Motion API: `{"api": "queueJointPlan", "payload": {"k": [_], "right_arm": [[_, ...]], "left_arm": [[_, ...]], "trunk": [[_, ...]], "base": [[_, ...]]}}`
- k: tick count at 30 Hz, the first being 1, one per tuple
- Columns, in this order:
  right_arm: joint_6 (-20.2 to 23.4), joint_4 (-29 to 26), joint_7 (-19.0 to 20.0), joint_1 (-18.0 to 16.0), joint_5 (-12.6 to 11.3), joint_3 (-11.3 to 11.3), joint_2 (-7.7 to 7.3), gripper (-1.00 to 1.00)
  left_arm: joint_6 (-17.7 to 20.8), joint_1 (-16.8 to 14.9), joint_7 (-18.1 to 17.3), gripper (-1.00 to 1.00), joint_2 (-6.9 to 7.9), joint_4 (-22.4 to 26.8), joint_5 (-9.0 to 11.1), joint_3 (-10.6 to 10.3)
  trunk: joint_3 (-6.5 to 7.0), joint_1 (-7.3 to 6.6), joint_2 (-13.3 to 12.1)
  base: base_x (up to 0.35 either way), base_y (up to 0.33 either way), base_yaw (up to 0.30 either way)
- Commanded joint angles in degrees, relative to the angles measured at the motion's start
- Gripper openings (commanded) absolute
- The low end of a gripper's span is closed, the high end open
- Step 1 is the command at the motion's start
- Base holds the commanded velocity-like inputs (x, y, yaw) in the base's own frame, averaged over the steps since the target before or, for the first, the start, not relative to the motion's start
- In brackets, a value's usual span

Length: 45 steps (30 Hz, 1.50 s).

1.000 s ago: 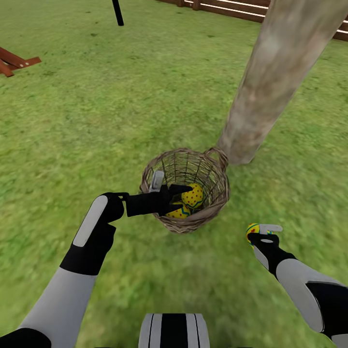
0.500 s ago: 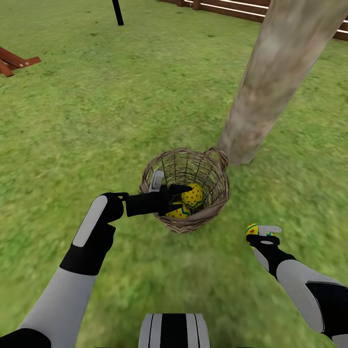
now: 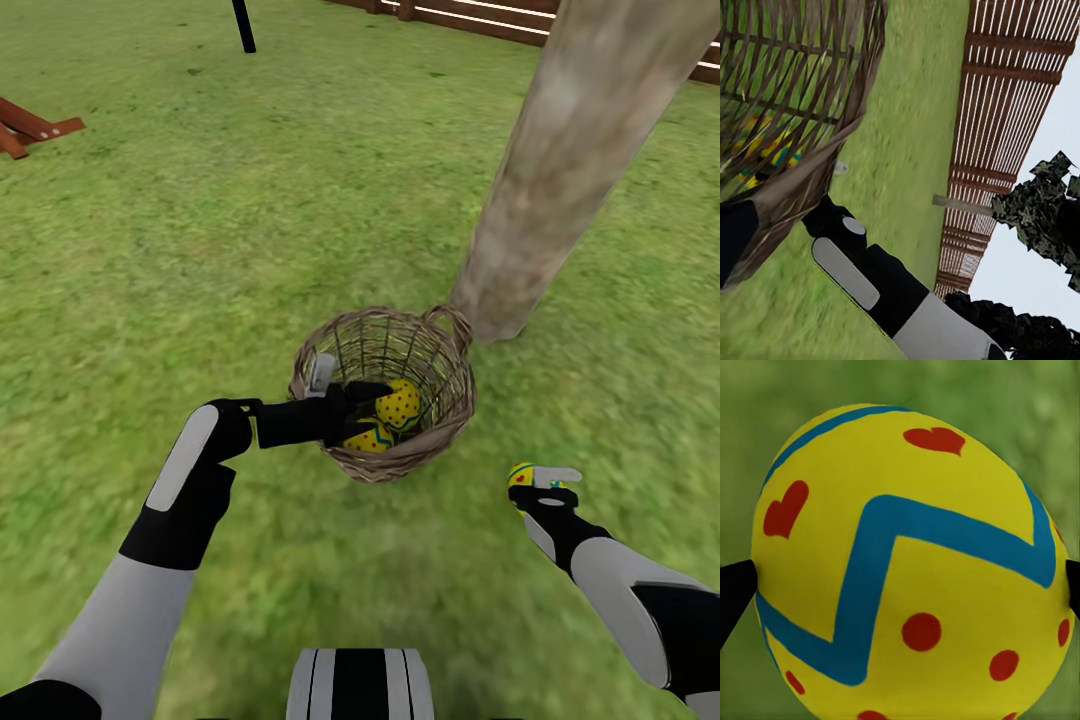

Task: Take the three Easter eggs out of the wicker basket on the lawn in the garden, then place them on the lawn next to a single tree (choose any tree) so that all three eggs are next to the same tree and none are left in the basket.

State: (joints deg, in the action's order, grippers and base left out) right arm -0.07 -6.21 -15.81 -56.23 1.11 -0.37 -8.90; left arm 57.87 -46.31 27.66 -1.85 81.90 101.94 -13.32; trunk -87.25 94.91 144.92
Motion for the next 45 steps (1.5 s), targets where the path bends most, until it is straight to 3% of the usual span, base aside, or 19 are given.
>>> {"api": "queueJointPlan", "payload": {"k": [1, 5, 45], "right_arm": [[-0.02, 0.41, 0.1, 0.02, -0.85, -0.86, 0.02, 1.0], [-0.02, 0.41, 0.08, 0.04, -0.85, -0.86, -0.08, 1.0], [0.36, 0.18, 0.35, -0.02, -1.02, -0.94, -0.15, 1.0]], "left_arm": [[0.05, -0.02, 0.32, 1.0, 0.61, 0.04, 0.63, 0.07], [0.04, -0.01, -1.54, 1.0, 1.12, 0.02, 0.61, -0.19], [-0.03, -0.01, -1.47, 1.0, 1.23, 0.01, 0.1, -0.22]], "trunk": [[-0.04, 0.01, 0.0], [-0.04, 0.01, 0.0], [8.82, -1.02, -0.53]], "base": [[0.065, 0.0, 0.0], [0.011, 0.0, 0.0], [0.0, 0.0, 0.0]]}}
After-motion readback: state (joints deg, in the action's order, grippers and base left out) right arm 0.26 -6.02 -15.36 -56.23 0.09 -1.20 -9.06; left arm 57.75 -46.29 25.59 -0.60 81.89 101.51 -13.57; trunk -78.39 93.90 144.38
